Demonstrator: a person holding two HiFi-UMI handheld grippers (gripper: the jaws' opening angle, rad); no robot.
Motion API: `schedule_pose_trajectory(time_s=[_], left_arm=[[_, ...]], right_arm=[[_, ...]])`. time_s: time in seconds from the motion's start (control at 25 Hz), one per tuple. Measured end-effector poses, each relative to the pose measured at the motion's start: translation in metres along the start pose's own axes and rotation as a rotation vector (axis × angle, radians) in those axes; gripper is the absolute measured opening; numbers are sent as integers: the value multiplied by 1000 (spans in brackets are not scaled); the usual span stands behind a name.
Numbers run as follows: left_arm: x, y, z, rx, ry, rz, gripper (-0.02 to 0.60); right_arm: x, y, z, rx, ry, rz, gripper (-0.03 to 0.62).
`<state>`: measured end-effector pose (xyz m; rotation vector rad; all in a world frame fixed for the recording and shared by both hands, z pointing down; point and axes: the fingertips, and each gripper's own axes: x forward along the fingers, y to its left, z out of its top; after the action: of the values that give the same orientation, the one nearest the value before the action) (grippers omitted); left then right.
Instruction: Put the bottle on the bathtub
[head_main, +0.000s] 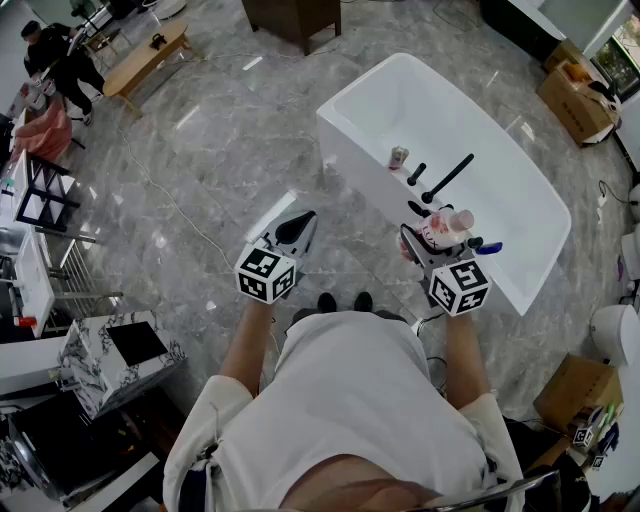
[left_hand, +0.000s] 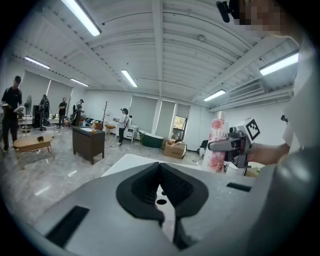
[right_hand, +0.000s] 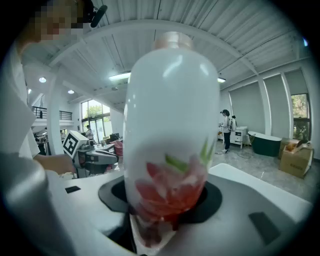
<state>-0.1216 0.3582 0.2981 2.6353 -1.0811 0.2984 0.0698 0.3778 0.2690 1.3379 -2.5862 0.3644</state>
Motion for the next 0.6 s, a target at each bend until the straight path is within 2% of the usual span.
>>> schedule_pose_trajectory(time_s=[0.6], left_arm=[[1,9,-7,-8,11,-6,8]], right_arm=[[12,8,0,-21,15,-4,236]])
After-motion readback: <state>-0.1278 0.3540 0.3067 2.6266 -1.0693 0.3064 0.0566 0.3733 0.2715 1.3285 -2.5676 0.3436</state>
